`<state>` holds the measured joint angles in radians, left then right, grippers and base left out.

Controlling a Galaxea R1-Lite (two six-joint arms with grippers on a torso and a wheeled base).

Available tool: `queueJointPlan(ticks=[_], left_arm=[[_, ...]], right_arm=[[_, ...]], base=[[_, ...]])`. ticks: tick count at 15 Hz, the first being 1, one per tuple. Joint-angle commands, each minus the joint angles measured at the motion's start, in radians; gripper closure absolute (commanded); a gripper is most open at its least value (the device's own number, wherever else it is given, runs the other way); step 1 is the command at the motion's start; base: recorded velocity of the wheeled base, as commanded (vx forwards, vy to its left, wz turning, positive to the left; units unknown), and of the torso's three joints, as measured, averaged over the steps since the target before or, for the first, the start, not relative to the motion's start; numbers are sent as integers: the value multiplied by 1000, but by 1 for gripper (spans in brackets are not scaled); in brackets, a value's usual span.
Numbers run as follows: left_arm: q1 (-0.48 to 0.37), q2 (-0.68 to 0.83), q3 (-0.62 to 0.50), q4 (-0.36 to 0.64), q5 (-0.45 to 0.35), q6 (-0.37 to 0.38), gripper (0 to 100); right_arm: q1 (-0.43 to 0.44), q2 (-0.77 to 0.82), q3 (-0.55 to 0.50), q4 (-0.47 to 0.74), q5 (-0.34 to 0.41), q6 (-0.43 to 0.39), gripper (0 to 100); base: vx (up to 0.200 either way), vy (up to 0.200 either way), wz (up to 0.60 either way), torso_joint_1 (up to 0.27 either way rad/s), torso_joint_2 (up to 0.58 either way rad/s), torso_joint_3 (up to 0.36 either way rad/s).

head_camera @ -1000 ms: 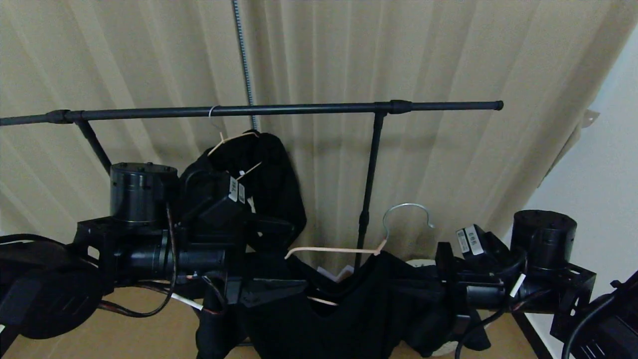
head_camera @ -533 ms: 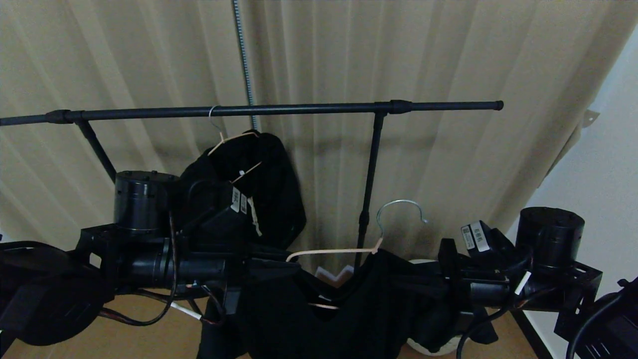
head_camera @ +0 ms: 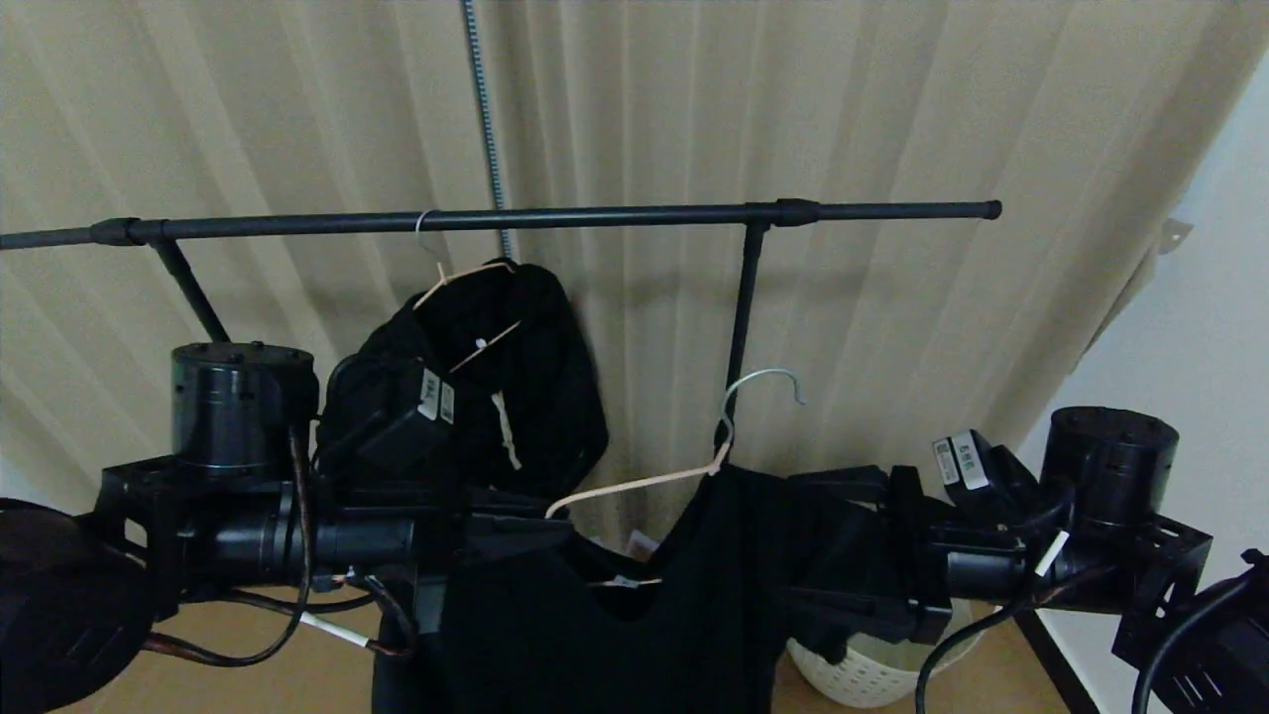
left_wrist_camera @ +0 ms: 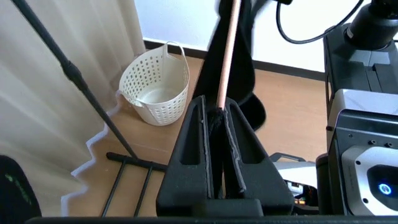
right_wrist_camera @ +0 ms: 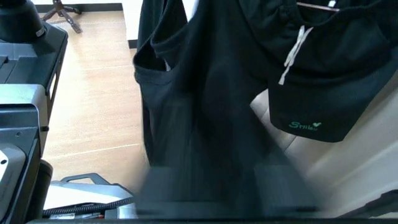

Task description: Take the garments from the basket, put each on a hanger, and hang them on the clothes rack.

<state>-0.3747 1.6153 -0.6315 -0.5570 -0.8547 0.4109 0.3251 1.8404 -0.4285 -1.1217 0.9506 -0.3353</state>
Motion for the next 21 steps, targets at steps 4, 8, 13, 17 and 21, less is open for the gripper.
queueJointPlan(ticks=[4, 8, 13, 17, 21], left_arm=[[112, -130, 104, 0, -73, -1, 100], [198, -190, 177, -20, -152, -1, 100], [249, -201, 217, -141, -170, -30, 100], [249, -204, 220, -141, -172, -32, 100], [244, -209, 225, -141, -175, -32, 100]], right_arm=[[-84, -4, -30, -3, -1, -1, 0], [-106, 40, -50, -3, -1, -1, 0], [-112, 95, -61, -3, -3, -2, 0], [-126, 181, -101, -3, -1, -1, 0], [-159, 261, -156, -3, -1, 2, 0]], base=[[0, 0, 0, 0, 0, 0], [0, 0, 0, 0, 0, 0], [0, 0, 0, 0, 0, 0], [0, 0, 0, 0, 0, 0], [0, 0, 0, 0, 0, 0]])
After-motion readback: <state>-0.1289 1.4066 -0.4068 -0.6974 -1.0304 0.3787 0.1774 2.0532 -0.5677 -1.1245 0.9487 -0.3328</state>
